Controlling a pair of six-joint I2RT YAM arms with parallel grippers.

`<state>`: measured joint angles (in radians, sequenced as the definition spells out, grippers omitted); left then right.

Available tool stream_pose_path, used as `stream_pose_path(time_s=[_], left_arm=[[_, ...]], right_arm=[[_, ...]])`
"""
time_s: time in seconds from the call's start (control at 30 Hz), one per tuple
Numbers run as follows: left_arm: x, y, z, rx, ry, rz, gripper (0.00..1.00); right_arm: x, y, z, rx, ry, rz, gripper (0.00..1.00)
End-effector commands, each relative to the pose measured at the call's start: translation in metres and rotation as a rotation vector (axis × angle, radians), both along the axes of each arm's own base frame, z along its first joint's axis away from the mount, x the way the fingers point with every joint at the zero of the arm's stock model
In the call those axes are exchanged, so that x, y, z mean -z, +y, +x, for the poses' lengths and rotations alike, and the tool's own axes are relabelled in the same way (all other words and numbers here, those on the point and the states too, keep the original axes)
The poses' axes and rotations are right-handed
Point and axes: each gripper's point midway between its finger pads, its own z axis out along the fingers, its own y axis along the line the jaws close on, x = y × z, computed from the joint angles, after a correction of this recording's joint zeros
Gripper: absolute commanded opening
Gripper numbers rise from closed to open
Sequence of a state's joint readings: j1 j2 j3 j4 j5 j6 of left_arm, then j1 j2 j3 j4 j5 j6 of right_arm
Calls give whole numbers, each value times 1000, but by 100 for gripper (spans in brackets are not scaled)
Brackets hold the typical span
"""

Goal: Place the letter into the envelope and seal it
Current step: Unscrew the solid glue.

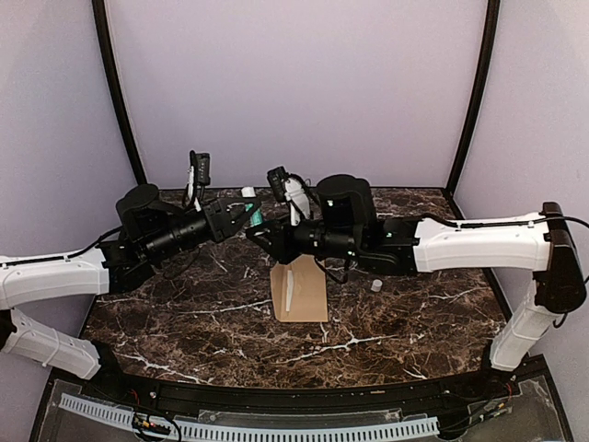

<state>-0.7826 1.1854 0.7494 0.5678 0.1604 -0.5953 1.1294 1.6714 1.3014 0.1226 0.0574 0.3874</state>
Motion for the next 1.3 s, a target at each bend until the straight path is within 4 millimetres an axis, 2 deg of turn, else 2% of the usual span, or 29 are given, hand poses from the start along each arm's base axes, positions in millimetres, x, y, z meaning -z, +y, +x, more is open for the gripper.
stream_pose_path(time_s=[0.0,0.17,0.33,0.5,0.63,0.7,0.83,0.87,0.9,0.93,0.97,1.0,1.03,1.07,1.1,1.13,1.17,1.27], left_arm=[[-45,3,-37,155,-198,-95,0],[-60,-2,-78,379,-297,-155,0],[-70,-5,-105,539,-356,-190,0],[-72,-10,-116,634,-363,-210,0],[-70,-12,-116,655,-355,-213,0],[-69,-12,-112,630,-352,-211,0],[-67,-7,-89,475,-327,-187,0],[-59,-6,-73,390,-273,-161,0],[-63,0,-58,289,-272,-150,0],[-50,1,-48,240,-225,-99,0],[-52,6,-33,149,-203,-85,0],[-37,7,-24,114,-152,-30,0],[-38,11,-15,54,-140,-18,0],[-27,12,-10,34,-102,13,0],[-27,15,-3,-6,-88,18,0],[-19,15,0,-20,-56,36,0],[-18,18,5,-50,-46,40,0],[-6,21,15,-101,12,66,0]], right_arm=[[-69,-12,-29,-258,-37,297,0],[-98,-29,-58,-489,-22,463,0],[-115,-35,-78,-642,-27,549,0],[-118,-32,-86,-716,-15,565,0],[-116,-33,-80,-690,-12,561,0],[-113,-35,-73,-654,-9,555,11],[-106,-46,-55,-532,-8,536,48],[-101,-48,-48,-483,-4,515,56],[-97,-50,-41,-433,-10,493,64],[-93,-53,-33,-375,-14,468,71],[-85,-55,-24,-306,-14,429,76],[-80,-58,-14,-241,-18,395,78],[-72,-60,-7,-186,-28,356,81],[-63,-62,2,-124,-30,313,82],[-59,-63,10,-69,-39,274,82],[-53,-61,13,-47,-42,229,80],[-45,-58,16,-25,-43,184,79],[-30,-40,12,-9,-69,73,75]])
